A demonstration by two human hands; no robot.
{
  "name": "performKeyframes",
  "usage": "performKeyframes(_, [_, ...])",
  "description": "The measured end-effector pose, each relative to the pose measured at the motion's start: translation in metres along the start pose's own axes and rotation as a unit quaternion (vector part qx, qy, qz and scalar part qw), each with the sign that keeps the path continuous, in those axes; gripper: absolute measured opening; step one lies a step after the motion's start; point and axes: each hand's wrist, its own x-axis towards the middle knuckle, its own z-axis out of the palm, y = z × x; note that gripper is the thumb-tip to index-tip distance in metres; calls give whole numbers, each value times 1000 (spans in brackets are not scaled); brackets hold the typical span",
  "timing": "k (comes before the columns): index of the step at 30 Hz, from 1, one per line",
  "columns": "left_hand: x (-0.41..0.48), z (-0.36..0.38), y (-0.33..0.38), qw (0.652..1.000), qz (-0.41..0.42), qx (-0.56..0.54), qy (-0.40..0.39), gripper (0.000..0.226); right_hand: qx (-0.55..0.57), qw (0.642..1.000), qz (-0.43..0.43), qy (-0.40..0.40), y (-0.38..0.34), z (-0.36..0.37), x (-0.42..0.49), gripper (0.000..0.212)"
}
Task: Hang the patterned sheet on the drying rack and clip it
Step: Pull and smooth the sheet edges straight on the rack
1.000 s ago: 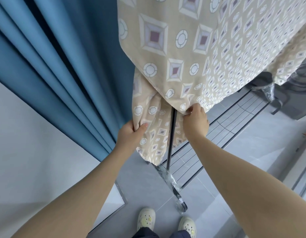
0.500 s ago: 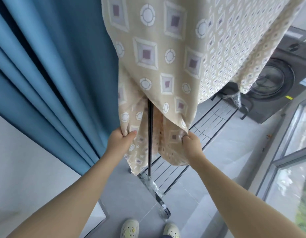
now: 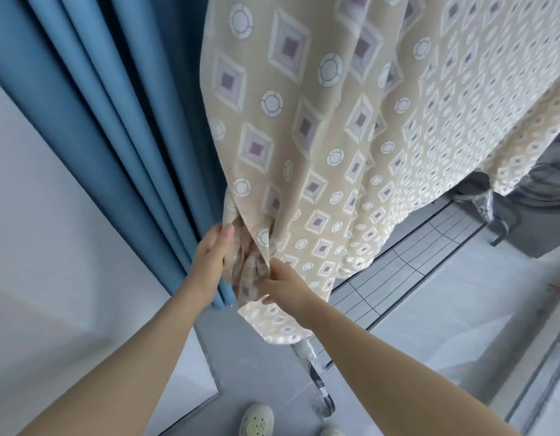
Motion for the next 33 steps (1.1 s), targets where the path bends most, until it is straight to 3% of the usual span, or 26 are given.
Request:
performKeyframes(4, [3, -7, 7, 996, 30, 84, -27, 24, -35, 998, -33, -36, -8, 12, 3, 35])
performKeyframes(9, [12, -12, 17, 980, 69, 168, 77, 18, -93, 994, -21, -54, -8, 12, 5, 45])
performKeyframes(11, [14, -14, 21, 989, 46, 116, 75, 15, -99, 994, -28, -35, -9, 10, 6, 40])
performKeyframes(14, [13, -11, 25, 1000, 18, 18, 0, 7, -79, 995, -50, 24, -13, 10, 8, 49])
performKeyframes(16, [13, -7, 24, 999, 31, 26, -20, 18, -61, 994, -74, 51, -17, 10, 9, 50])
performKeyframes(20, [26, -5, 28, 991, 68, 85, 78, 36, -11, 989, -99, 110, -26, 3, 10, 36])
performKeyframes(23, [35, -4, 35, 987, 98, 93, 84, 44, 44, 977, -130, 165, -38, -6, 11, 22])
performKeyframes(27, [40, 3, 50, 971, 157, 153, 95, 56, 107, 964, -165, 177, -59, -15, 8, 26])
performKeyframes(29, [41, 6, 55, 960, 182, 186, 105, 44, 105, 959, -173, 199, -66, -19, 8, 30])
performKeyframes(31, [41, 9, 59, 948, 210, 207, 117, 11, 101, 951, -179, 231, -73, -23, 7, 30])
performKeyframes(32, [41, 11, 61, 946, 211, 209, 126, 10, 99, 948, -183, 242, -76, -25, 7, 26])
performKeyframes(33, [42, 12, 61, 953, 194, 192, 129, 22, 95, 945, -185, 250, -80, -26, 7, 19])
